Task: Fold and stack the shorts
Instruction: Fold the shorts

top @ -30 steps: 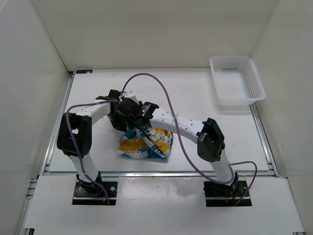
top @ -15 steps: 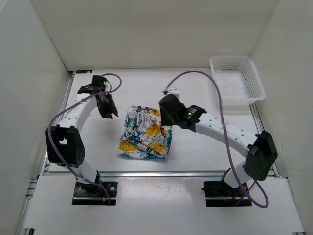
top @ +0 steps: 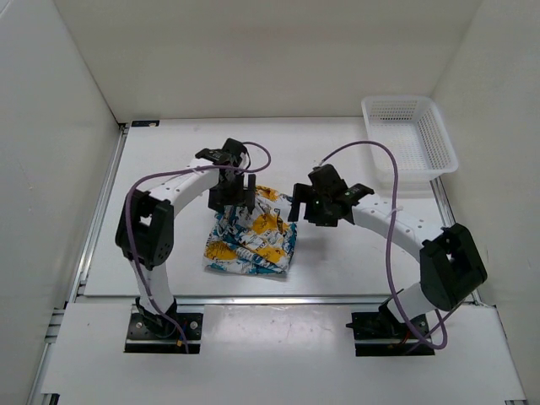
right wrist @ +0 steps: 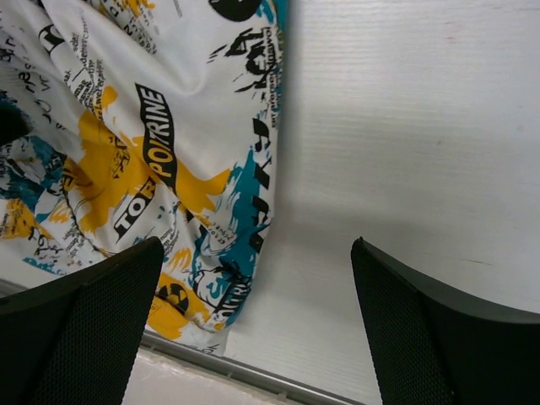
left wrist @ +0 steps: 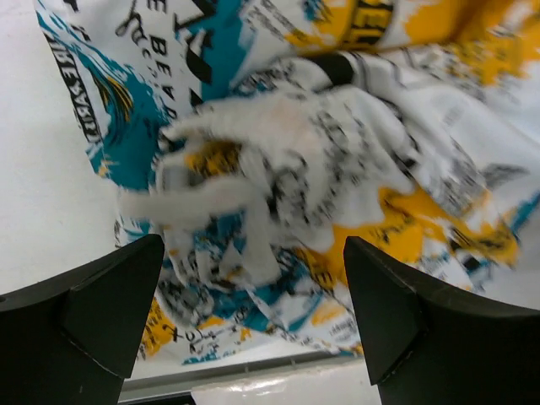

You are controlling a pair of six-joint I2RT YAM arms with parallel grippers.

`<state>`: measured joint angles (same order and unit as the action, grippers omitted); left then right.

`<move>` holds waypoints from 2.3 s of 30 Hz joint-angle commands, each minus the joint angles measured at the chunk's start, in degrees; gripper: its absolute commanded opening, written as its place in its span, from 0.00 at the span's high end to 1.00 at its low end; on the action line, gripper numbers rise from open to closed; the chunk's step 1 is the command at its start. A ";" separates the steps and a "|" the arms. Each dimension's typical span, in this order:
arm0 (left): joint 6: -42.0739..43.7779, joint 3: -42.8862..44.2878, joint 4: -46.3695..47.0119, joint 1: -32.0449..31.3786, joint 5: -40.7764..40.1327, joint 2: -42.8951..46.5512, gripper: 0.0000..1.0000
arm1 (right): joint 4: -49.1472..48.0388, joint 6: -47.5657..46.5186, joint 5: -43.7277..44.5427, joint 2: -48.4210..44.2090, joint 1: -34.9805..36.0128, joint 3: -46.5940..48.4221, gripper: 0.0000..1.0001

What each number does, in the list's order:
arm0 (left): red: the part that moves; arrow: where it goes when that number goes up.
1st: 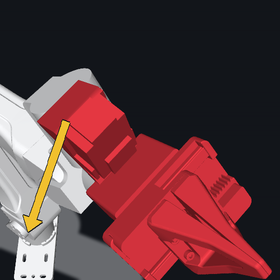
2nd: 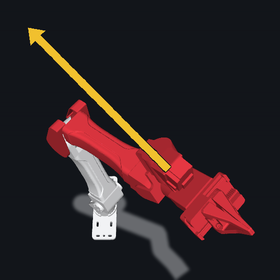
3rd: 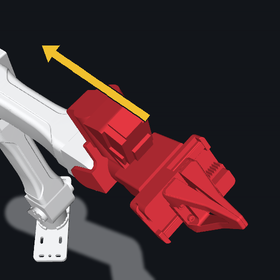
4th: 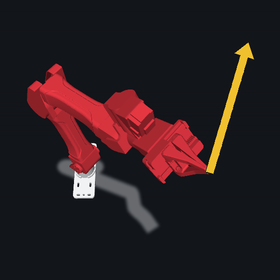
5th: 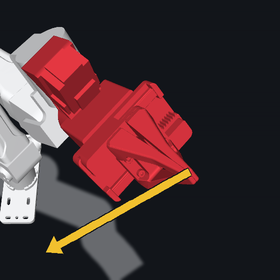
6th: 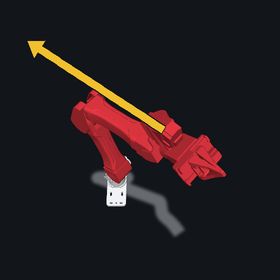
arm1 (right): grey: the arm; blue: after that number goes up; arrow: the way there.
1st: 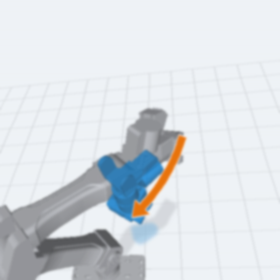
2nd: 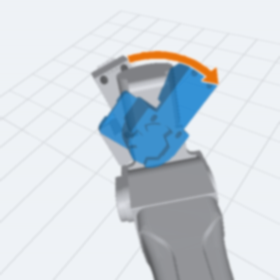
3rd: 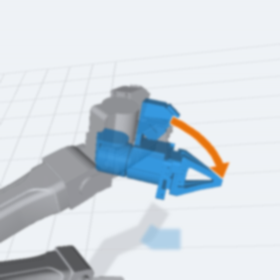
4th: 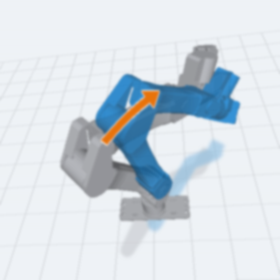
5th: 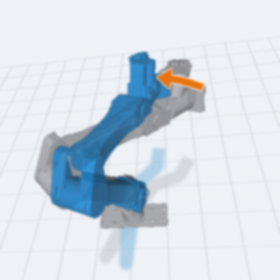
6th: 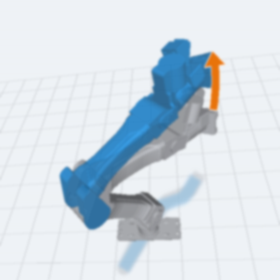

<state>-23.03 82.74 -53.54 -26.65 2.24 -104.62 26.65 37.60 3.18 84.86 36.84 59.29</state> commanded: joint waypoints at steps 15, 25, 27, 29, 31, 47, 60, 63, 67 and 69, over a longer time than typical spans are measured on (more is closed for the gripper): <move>0.70 4.62 -0.69 1.34 -3.73 -2.62 0.90 | -15.31 3.79 -10.04 12.96 2.53 -2.87 0.22; 0.70 -2.57 -4.03 4.42 -4.09 9.34 0.90 | -10.57 2.57 -2.58 10.60 4.11 0.83 1.00; 0.70 -6.34 -2.72 6.17 -4.09 9.95 0.90 | -9.26 2.56 -2.04 10.59 4.12 1.44 1.00; 0.17 -8.38 0.44 6.96 -4.09 8.47 0.90 | -8.64 3.18 -2.04 11.20 4.12 3.98 1.00; -0.35 -9.09 1.33 7.85 -4.09 4.18 0.86 | -6.19 2.57 -1.26 13.39 5.34 8.18 0.97; -5.80 -6.36 -3.41 9.69 -7.87 13.29 0.20 | 5.61 1.59 8.34 12.86 16.68 15.24 0.83; -6.42 -5.84 -7.02 9.69 -5.93 23.91 0.11 | 7.07 -0.25 16.04 13.42 18.00 15.33 0.39; -6.42 -4.00 -7.55 9.69 -4.88 27.44 0.11 | 13.13 -1.39 27.17 5.42 18.00 16.65 0.05; -7.74 -1.00 -8.16 9.69 -4.88 32.01 0.10 | 22.55 0.70 38.80 -4.86 17.48 17.27 0.00; -8.35 -0.47 -8.16 9.69 -6.98 34.73 0.10 | 26.24 2.38 46.10 -9.94 17.48 16.66 0.00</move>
<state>-30.24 80.05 -61.10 -17.19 -3.55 -74.50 42.65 37.63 34.30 80.44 54.68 75.18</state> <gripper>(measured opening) 0.903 0.998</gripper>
